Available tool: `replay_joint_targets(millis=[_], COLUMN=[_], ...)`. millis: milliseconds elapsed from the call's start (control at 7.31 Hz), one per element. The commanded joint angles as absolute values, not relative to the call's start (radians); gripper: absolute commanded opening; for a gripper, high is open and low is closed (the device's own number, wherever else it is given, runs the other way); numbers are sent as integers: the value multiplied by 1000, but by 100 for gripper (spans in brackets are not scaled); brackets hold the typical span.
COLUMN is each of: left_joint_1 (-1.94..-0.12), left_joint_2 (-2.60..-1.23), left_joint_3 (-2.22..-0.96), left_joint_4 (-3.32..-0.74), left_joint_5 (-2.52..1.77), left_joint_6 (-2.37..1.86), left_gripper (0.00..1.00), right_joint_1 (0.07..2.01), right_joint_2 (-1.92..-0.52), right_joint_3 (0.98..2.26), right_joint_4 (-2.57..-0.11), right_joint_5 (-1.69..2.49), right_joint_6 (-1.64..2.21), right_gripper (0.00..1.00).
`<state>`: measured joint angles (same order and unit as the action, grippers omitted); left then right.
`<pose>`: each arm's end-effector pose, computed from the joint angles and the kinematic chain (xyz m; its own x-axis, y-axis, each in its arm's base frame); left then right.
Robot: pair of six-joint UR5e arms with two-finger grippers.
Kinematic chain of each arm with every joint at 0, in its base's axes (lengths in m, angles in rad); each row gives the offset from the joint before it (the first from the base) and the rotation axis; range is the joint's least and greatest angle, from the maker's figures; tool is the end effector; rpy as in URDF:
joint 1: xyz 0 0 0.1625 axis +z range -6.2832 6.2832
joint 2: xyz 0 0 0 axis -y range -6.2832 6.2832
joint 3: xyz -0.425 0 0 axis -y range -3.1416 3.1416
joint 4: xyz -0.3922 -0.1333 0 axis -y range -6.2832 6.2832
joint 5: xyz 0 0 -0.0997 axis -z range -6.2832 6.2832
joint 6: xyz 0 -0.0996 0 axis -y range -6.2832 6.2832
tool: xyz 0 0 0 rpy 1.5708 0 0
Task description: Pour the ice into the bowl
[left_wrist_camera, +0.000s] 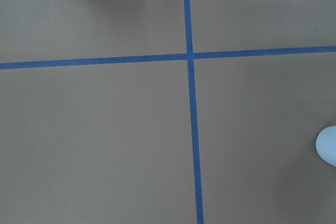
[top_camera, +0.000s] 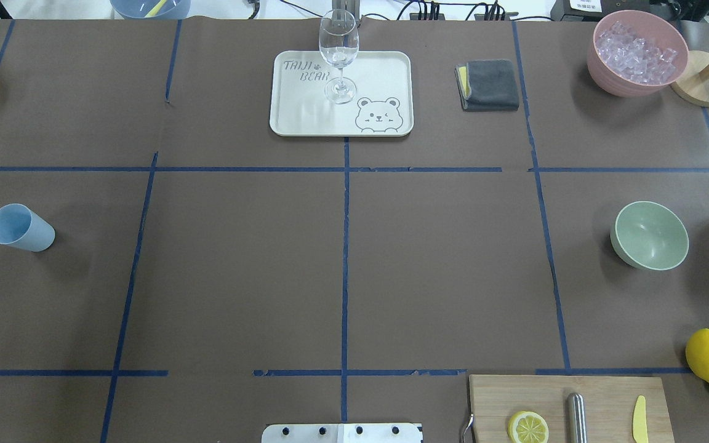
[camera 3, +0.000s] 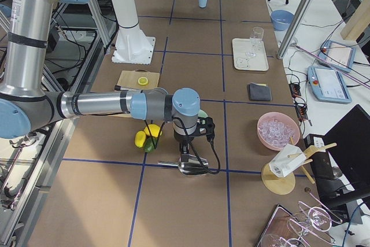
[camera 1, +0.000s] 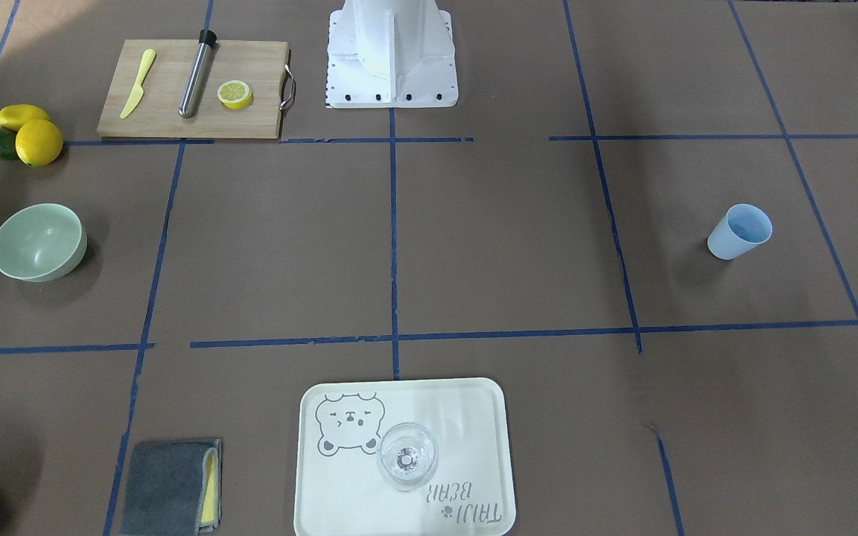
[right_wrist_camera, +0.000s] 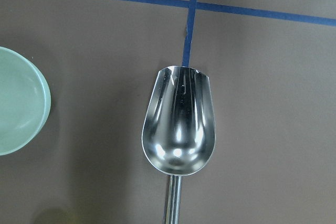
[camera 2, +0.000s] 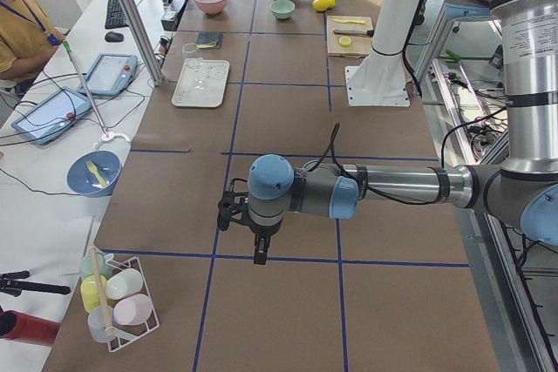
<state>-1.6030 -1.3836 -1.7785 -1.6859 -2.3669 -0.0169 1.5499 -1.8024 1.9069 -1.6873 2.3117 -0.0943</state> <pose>-0.0757 -0.4190 0.6276 0.7016 0.0573 -0.7103 0.0438 0.9914 0.1232 0.0579 -0.3926 0.6099 0.7326 -0.1014 0.6730 0.0903 0.9946 0.0516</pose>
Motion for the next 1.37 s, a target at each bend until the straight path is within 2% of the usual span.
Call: replay_joint_targets(millis=[0,547,820,1230], left_joint_1=[-1601,-1601,-1603,-1601], left_joint_2=[-1387,-1388,-1388,-1388], left_joint_3=[-1778,-1779,-1782,-1781], left_joint_4=[-1689,-1687,-1687,-1687], left_joint_5=[-2356,-2358,-2358,-2358], left_joint_6=[-12,-12,-12,-12], left_gripper=[100,100,100,100], right_joint_1=[1539,1528,1529,1479], right_joint_2=[-1802,-1764,-1714,-1738], right_joint_3=[1908,1940,1948,1928], right_joint_4=[-1687,-1652,-1504,-1283], right_joint_5=[2312,2382,2391,2436], right_joint_6=[-94,-78,-63,130], right_gripper=[100,100,100,100])
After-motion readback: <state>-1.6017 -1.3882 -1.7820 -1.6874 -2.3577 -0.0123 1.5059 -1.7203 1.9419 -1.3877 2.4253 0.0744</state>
